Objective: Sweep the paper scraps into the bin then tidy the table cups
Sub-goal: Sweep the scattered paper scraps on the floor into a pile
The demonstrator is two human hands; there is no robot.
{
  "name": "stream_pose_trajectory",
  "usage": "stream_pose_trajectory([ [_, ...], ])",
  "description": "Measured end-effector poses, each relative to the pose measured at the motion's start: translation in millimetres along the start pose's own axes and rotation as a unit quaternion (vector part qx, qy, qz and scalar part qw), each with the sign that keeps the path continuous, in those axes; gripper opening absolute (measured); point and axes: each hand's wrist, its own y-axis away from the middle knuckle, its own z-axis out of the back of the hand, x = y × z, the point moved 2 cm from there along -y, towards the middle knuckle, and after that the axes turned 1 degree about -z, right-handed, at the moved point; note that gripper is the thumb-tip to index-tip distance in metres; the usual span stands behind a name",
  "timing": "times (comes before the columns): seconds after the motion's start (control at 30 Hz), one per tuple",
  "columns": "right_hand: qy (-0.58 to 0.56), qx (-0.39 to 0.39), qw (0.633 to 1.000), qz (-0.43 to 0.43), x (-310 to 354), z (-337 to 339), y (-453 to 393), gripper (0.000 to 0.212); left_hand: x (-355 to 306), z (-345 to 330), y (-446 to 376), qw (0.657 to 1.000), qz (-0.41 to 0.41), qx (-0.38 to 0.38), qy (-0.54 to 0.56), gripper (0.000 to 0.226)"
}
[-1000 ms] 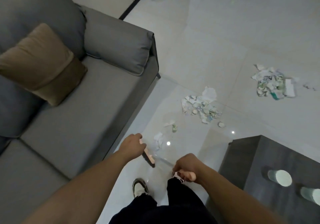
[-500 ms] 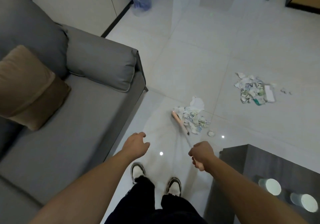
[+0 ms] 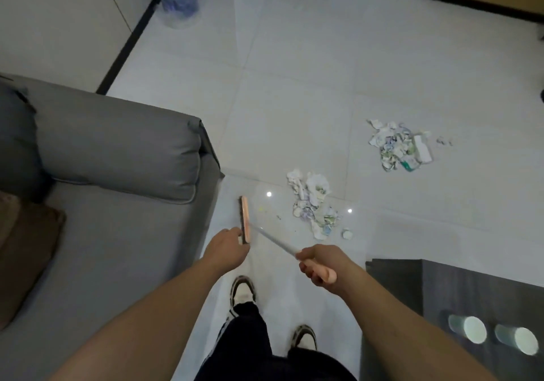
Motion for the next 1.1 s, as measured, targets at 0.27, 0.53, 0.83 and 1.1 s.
stream_pose_trajectory([
  [0.27,0.0,-0.12,0.993,-0.009,35,62,-3,0.015,-20,21,-53,0.999,-0.016,0.036,-0.025,0.054],
  [0.53,0.042,-0.17,0.982,0.065,81,103,-19,0.02,-92,13,-82,0.997,-0.049,0.05,-0.032,0.054],
  [0.83,0.056,-0.181,0.978,0.085,178,244,-38,0.011,-209,4,-120,0.998,-0.016,0.021,-0.049,0.053],
  [1.1,0.092,-0.195,0.967,0.138,232,316,-54,0.01,-330,-8,-150,0.996,-0.057,0.014,-0.072,0.051],
])
